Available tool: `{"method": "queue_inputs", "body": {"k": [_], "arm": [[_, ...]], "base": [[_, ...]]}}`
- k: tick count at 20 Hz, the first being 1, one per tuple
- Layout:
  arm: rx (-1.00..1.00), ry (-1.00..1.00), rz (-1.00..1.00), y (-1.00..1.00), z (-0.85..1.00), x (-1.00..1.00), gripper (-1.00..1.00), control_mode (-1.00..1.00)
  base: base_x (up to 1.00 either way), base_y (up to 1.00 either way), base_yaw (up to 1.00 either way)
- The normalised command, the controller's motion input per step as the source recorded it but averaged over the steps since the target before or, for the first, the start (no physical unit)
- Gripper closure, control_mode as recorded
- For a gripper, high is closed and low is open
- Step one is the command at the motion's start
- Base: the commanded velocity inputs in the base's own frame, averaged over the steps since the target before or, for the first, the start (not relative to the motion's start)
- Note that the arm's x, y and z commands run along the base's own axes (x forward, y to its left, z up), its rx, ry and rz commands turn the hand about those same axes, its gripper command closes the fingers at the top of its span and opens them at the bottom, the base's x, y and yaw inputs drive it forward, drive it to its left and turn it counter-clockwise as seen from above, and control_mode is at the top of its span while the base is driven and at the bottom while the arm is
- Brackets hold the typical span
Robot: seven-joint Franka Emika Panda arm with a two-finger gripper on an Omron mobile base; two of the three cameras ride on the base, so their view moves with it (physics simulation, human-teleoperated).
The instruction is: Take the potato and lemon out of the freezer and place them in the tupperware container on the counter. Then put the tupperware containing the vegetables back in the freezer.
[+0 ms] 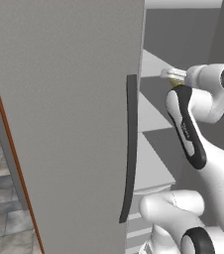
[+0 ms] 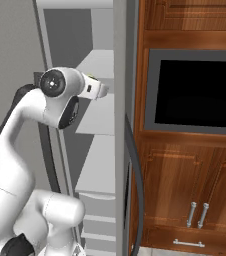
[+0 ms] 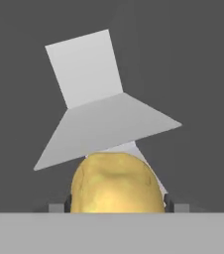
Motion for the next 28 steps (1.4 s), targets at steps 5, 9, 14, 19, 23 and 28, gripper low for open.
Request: {"method": "queue_inputs", "body": {"k": [5,9,14,19,23,28], "arm": [[0.0,0.14,-0.04,0.16,0.04,-1.0,1.0,-1.0],[0.0,0.21,-0.04,0.14,0.02,-1.0,1.0,-1.0],[0.0,0.25,-0.01,0.18,0.0,-0.92,1.0,-1.0],[0.0,0.31,0.0,0.25,0.0,-0.57,1.0,-1.0],[0.0,0.21,0.0,0.06,0.0,-0.52,1.0,-1.0],[0.0,0.0,0.0,0.04,0.0,-0.15,1.0,1.0]], "base": [[0.0,0.0,0.0],[0.0,0.0,0.0],[0.0,0.0,0.0],[0.0,0.0,0.0],[0.0,0.0,0.0],[-0.77,0.63,0.04]]}}
